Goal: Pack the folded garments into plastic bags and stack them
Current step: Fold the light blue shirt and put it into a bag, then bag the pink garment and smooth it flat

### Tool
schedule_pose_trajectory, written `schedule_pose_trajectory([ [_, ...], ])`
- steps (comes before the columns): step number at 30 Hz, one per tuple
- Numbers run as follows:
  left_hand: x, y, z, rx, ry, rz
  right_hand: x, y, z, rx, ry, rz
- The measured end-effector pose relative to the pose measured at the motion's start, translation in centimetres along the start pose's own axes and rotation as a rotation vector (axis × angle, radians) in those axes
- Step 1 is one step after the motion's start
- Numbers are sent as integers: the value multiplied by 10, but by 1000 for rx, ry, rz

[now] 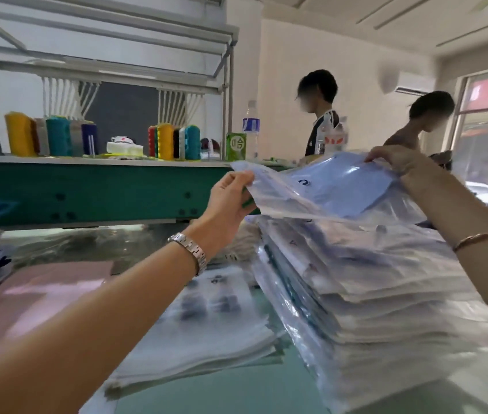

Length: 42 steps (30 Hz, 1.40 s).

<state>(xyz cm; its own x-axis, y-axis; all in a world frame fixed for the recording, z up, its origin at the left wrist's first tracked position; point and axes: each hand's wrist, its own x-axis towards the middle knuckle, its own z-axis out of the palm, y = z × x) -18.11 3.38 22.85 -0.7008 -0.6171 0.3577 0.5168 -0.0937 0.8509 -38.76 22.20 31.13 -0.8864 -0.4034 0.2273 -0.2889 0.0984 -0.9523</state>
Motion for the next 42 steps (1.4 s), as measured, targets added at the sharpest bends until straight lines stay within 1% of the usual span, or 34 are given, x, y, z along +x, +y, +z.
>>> schedule_pose_trajectory([
  [4, 12, -33, 35, 84, -47, -27, 20, 30, -46, -52, 67, 48],
  [7, 17, -57, 53, 165, -49, -40, 33, 54, -73, -54, 130, 93],
  [11, 19, -79, 64, 241, -86, -53, 40, 79, -95, 6, 234, 183],
  [15, 18, -92, 61, 294, -52, -69, 44, 95, -102, 7, 280, 253],
  [18, 17, -101, 50, 419, -63, -82, 50, 104, -106, -134, 323, 285],
  [21, 13, -108, 40, 521, -120, -87, 56, 106, -106, -305, 267, 276],
  [25, 7, -111, 31, 635, -168, 5, 54, 96, -95, -606, 199, 156],
  [29, -2, -109, 17, 663, -138, 105, 35, 68, -63, -917, 168, 1],
  [31, -9, -106, 4, 690, -113, 131, 15, 48, -35, -880, 163, -112],
  [34, -22, -104, -24, 729, -64, 161, -32, 21, 18, -748, 153, -314],
  [36, -34, -105, -48, 808, -23, 203, -69, 10, 55, -683, 82, -427],
  [39, -54, -109, -92, 967, 51, 244, -116, 12, 110, -635, -94, -570],
  [42, -77, -110, -138, 1102, 122, 278, -145, 33, 164, -635, -206, -634],
])
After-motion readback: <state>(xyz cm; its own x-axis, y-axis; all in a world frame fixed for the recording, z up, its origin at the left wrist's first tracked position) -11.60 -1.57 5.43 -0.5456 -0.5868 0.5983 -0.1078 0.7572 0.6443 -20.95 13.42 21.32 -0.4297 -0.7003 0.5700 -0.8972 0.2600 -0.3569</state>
